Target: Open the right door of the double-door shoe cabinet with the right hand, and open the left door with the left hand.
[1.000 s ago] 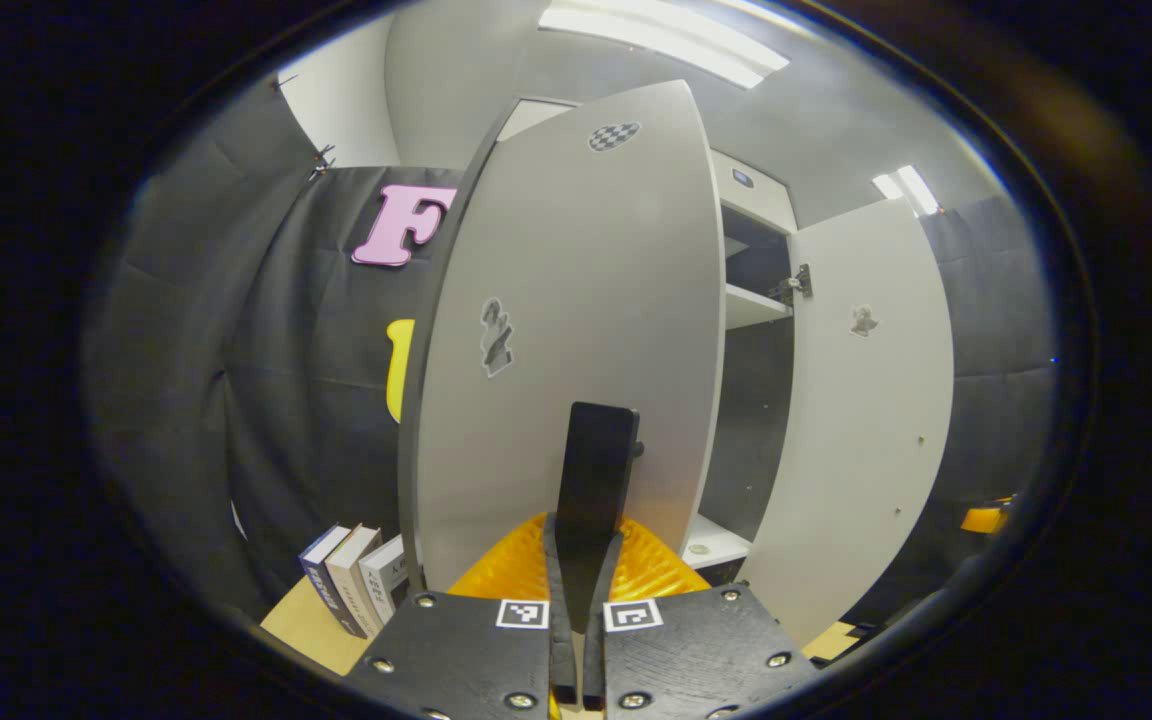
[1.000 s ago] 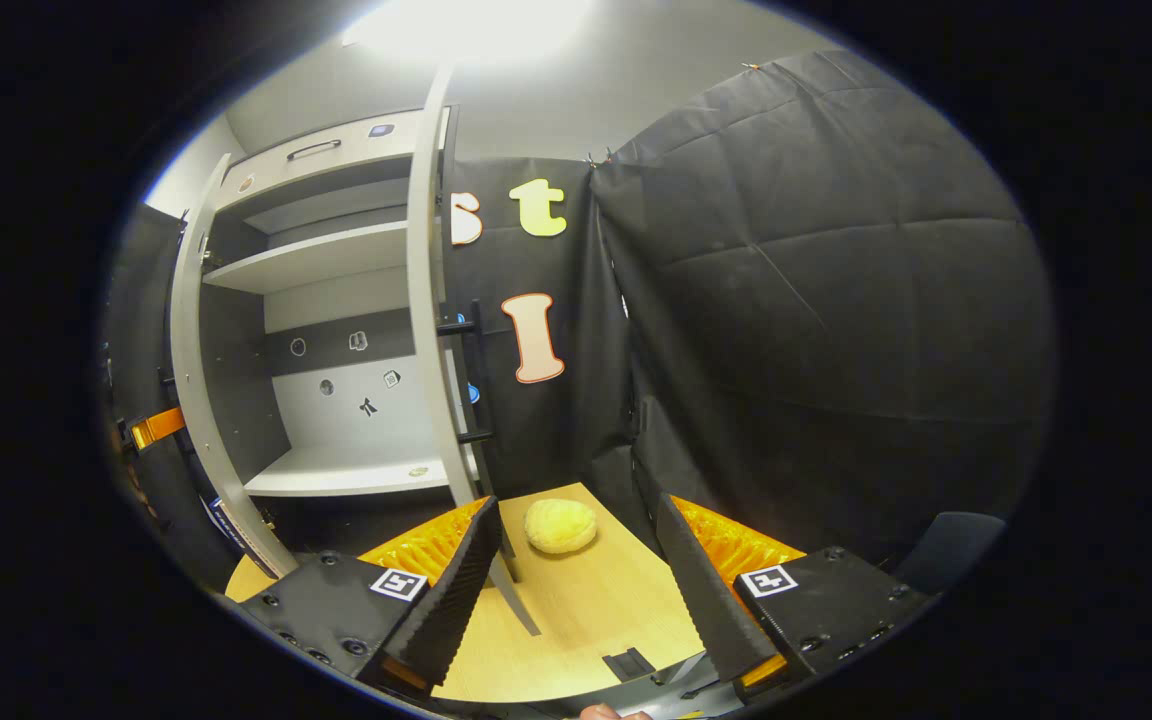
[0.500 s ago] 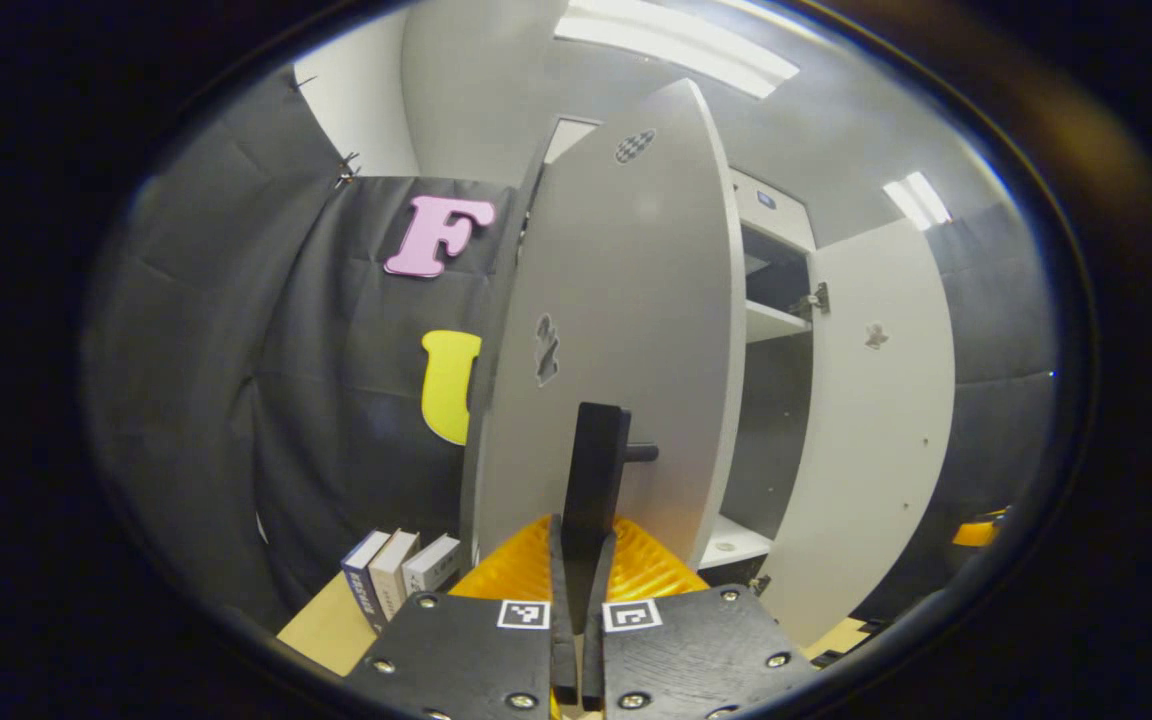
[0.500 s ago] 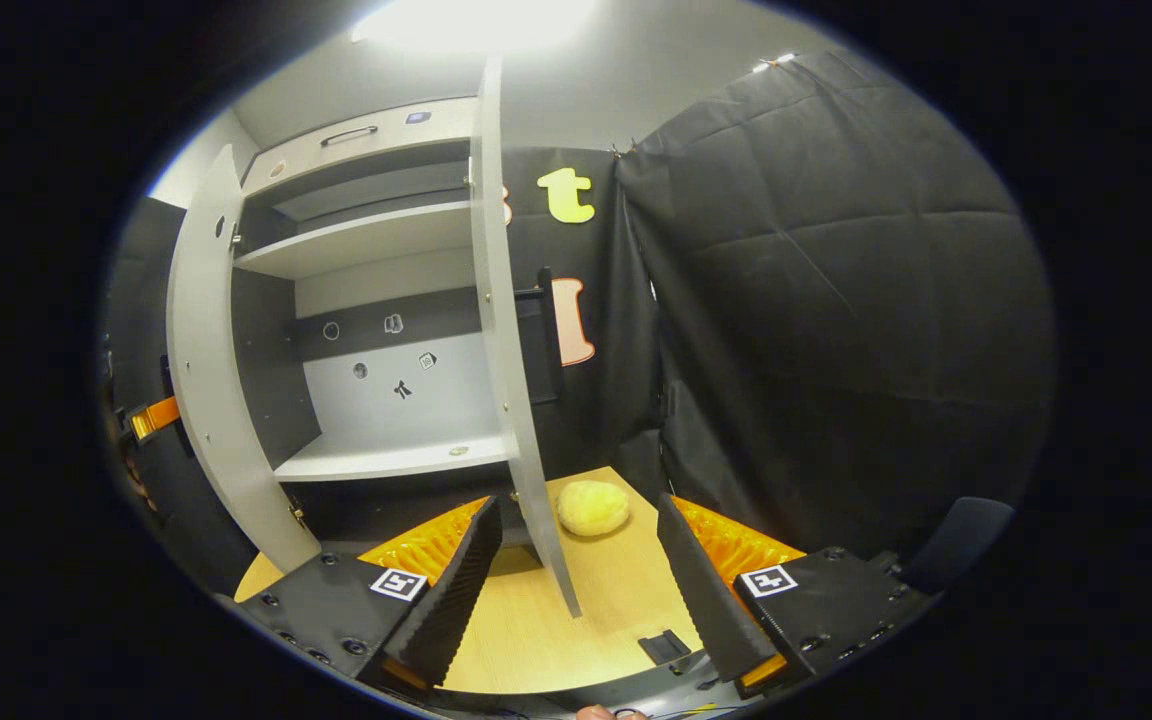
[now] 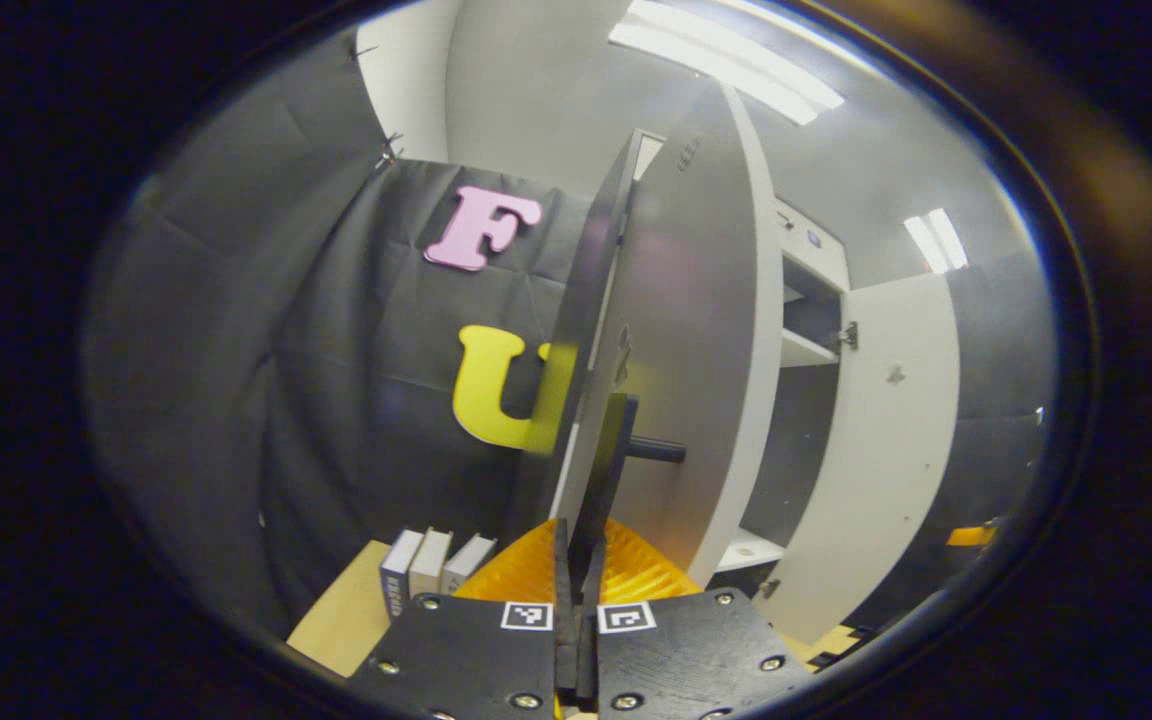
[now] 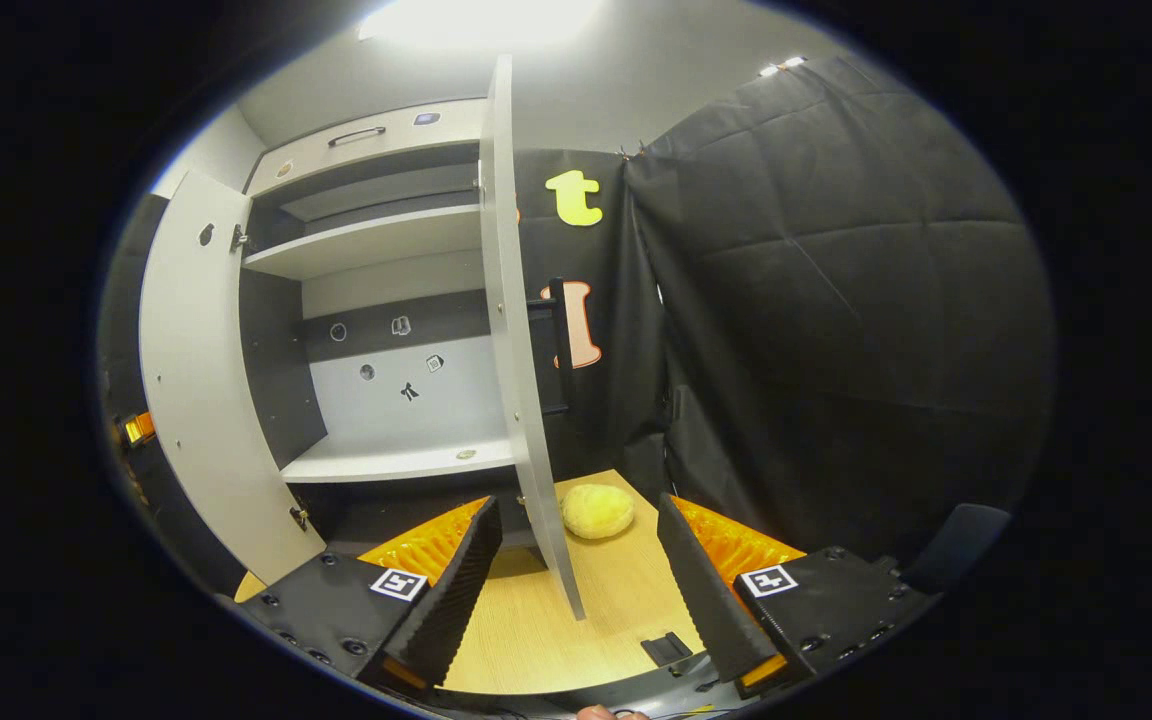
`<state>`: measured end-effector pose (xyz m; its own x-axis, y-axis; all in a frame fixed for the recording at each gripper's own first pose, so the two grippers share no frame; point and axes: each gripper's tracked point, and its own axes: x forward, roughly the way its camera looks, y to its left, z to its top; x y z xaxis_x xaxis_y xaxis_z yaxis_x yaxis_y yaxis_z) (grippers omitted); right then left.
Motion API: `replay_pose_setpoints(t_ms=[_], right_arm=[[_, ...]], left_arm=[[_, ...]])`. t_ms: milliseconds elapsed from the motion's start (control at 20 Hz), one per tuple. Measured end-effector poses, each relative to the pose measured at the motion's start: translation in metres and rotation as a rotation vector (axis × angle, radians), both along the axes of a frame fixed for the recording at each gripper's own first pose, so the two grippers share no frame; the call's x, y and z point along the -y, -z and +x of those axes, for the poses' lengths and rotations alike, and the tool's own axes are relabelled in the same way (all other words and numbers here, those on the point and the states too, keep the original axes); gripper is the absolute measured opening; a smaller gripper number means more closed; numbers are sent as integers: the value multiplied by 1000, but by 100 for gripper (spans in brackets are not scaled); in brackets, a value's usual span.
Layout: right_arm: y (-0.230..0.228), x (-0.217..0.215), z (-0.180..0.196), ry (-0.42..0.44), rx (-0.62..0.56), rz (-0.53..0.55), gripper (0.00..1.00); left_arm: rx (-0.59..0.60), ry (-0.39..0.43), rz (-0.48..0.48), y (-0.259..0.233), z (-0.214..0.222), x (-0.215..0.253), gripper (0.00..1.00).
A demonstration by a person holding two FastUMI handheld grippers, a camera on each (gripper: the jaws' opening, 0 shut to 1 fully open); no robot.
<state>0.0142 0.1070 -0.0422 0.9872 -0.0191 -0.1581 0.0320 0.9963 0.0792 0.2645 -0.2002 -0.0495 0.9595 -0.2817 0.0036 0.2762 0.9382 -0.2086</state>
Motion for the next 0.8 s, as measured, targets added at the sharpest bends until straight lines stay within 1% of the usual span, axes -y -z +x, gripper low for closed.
replay_pose_setpoints(t_ms=[50, 100, 150, 200, 300, 350, 400, 500, 650, 700, 800], right_arm=[[-2, -1, 0, 0, 2, -7, 98], [-3, -1, -1, 0, 5, -9, 98], [-1, -2, -3, 0, 7, -5, 98], [-1, -3, -3, 1, 7, 3, 98], [1, -3, -2, -2, -4, 19, 98], [0, -2, -4, -2, -2, 26, 93], [-3, 0, -3, 1, 11, 32, 98], [-3, -2, -3, -9, 22, 41, 98], [0, 0, -3, -30, 16, 38, 100], [1, 1, -2, -32, 14, 33, 98], [1, 0, -1, -39, 14, 32, 98]], left_arm=[[8, -5, 54, -2, -2, 4, 1], [19, -8, 95, -7, -3, 11, 3], [22, -18, 118, -3, -2, 13, 0], [7, -36, 135, 3, -1, 14, 0], [-14, -61, 117, 10, 4, 16, 1], [-23, -76, 98, 10, 3, 10, 1], [-27, -76, 77, 8, 1, 8, 1], [-40, -77, 52, 9, 0, 1, 1], [-31, -113, 88, 3, -6, 0, 2], [-24, -128, 94, 0, -10, -1, 2], [-11, -175, 93, -8, -27, -8, 1]])
